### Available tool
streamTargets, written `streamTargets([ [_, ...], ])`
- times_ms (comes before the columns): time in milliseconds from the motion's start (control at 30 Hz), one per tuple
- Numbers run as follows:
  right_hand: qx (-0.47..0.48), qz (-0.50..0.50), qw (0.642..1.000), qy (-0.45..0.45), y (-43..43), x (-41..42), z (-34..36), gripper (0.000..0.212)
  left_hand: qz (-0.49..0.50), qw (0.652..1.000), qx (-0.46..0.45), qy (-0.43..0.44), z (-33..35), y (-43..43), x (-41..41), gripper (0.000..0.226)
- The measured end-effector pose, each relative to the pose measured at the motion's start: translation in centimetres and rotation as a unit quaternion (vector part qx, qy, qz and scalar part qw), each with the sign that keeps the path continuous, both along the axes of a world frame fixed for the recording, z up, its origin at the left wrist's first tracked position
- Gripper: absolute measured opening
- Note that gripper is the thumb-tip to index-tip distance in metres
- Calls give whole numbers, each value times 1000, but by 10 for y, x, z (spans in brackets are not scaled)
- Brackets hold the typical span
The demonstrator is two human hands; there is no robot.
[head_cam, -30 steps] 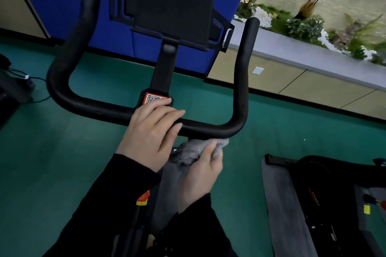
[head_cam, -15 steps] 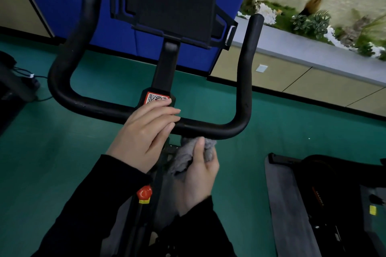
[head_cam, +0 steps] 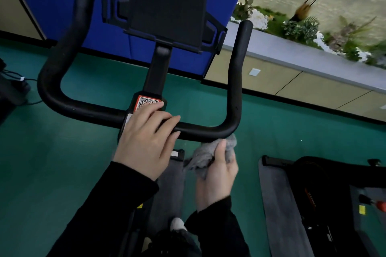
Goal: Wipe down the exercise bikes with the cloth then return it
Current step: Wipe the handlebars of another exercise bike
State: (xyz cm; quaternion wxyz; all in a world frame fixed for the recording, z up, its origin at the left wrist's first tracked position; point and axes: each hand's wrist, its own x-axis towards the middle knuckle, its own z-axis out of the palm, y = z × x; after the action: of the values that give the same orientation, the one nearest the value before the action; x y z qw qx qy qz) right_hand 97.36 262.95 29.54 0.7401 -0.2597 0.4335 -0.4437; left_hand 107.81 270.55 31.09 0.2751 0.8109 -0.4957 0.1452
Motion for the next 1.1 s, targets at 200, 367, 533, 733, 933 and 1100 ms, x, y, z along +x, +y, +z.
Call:
streamTargets([
  [200, -157, -38, 976, 147, -5, 9, -10, 36, -34, 998, 39, 23, -1, -35, -34, 36],
  [367, -332, -9, 909, 254, -41, -5, -14, 43, -21, 997, 40, 66, -7, -42, -33, 36],
  [533, -528, 79, 770, 349, -63, -29, -16, 44, -15, 996, 3, 83, -11, -45, -35, 31],
  [733, -654, 246, 613, 369, -123, -41, 14, 43, -18, 997, -10, 81, -14, -47, -34, 29],
  [933, -695, 337, 509, 380, -146, -31, 36, 33, -18, 997, -8, 77, -15, -46, -36, 28],
  [1100, -711, 390, 432, 395, -168, -16, 58, 27, -16, 998, -14, 66, -16, -45, -34, 29],
])
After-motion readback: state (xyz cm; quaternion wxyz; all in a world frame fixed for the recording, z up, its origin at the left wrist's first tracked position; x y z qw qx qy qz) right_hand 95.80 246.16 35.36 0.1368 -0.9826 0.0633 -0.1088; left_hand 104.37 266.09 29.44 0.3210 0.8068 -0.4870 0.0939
